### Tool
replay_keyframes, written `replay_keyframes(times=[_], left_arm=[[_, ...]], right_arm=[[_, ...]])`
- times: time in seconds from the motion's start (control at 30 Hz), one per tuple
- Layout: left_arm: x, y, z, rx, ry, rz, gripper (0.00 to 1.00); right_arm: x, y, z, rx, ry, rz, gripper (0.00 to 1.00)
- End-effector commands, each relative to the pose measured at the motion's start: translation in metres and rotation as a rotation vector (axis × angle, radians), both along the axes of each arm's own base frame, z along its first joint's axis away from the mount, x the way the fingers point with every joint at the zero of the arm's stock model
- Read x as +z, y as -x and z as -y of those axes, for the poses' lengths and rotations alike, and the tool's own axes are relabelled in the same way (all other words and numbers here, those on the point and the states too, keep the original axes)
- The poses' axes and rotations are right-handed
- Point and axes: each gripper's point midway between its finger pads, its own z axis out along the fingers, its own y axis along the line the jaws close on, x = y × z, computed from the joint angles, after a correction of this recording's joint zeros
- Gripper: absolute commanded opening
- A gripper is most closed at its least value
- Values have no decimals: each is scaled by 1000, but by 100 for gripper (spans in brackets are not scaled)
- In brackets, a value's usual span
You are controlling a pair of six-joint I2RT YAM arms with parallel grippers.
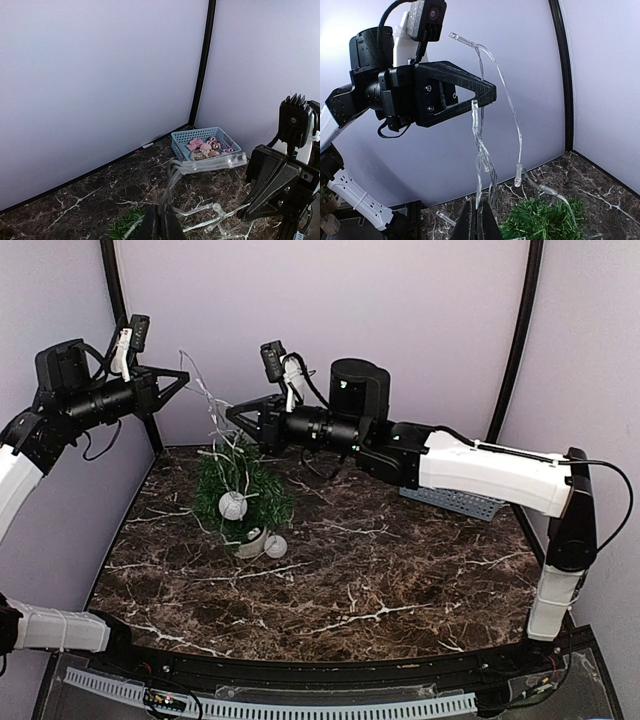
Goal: Decorate the small christmas tree
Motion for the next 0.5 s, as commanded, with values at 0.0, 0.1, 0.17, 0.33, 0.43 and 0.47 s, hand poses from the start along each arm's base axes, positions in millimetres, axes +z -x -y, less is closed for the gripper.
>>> replay_keyframes(times=[0.0, 0.1, 0.17, 0.33, 0.43, 0.47], left_arm=[[28, -19, -65, 349, -29, 127, 0], [28, -13, -54, 281, -21, 136, 0], [31, -5, -39, 184, -10, 153, 0], [36, 18, -5, -69, 15, 179, 0], [39, 33, 16, -239, 43, 163, 0], [41, 36, 18, -262, 48, 163, 0]], right_arm=[[42, 15, 25, -1, -82, 5, 0], [41, 18, 27, 15, -77, 15, 0], [41, 21, 26, 32, -75, 17, 0], [36, 33, 20, 110, -55, 36, 26], [33, 29, 17, 97, -35, 44, 48], [32, 28, 15, 93, -27, 50, 50]])
